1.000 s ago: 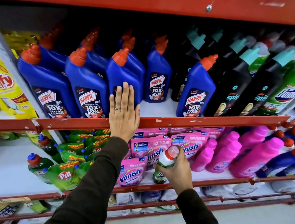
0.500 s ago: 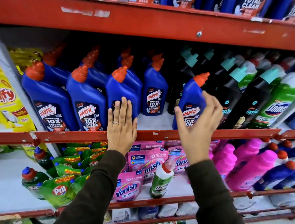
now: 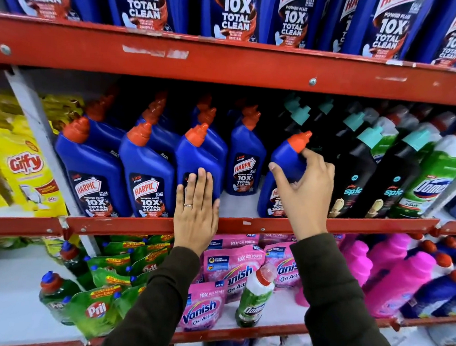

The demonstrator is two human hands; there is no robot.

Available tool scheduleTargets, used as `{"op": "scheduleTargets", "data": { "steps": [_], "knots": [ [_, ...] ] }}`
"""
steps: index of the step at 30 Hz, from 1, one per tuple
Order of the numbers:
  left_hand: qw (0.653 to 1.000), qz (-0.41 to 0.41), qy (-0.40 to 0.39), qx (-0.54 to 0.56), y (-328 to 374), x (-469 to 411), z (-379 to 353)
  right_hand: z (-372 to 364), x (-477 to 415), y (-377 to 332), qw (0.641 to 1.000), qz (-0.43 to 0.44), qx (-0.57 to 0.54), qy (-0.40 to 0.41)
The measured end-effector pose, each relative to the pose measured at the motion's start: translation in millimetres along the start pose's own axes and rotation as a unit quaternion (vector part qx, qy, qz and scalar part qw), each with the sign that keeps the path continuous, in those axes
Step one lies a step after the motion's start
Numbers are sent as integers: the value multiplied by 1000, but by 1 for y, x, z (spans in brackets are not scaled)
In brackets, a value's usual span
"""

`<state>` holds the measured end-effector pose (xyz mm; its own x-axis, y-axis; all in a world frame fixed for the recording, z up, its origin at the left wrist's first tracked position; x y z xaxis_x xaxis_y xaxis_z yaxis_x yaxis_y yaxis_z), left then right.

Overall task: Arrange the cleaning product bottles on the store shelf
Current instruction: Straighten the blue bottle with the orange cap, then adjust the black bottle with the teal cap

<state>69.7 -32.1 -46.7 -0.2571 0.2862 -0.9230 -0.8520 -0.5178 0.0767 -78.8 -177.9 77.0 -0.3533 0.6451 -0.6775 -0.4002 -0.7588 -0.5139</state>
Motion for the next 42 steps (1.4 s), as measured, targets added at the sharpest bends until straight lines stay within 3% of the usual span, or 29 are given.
{"op": "scheduleTargets", "data": {
  "steps": [8,17,21,24,26,33,37,42],
  "knots": [
    [1000,2,-2,17,0,0,1,-20,14,-39,998,47,-2,-31],
    [1000,6,-7,14,1,0,3,-12,11,-35,997,63,-29,-35],
    [1000,6,-9,7,1,-1,3,21,-2,-20,991,46,-104,75],
    [1000,2,-11,-5,1,0,2,54,-25,8,975,19,-79,205],
    [1000,2,-13,-6,2,0,2,71,-44,34,970,-36,-40,237],
    [1000,2,-16,-17,1,-1,2,73,-89,124,973,-180,76,119],
    [1000,-1,-15,-17,1,0,2,67,-89,141,984,-150,58,73],
    [1000,2,-19,-18,1,0,1,83,-94,154,987,-140,26,76]
  ]
}}
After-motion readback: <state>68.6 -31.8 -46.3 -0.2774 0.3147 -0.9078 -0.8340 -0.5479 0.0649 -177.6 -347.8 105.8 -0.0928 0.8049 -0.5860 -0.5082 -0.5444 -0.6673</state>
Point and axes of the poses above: each hand's wrist, its own x-axis away from the middle knuckle, its own z-axis out of the back of the hand, y = z × x, the point moved 2 cm from there along -x, towards the middle knuckle, and after that the axes turned 9 degrees about x, right-handed, at the moved point
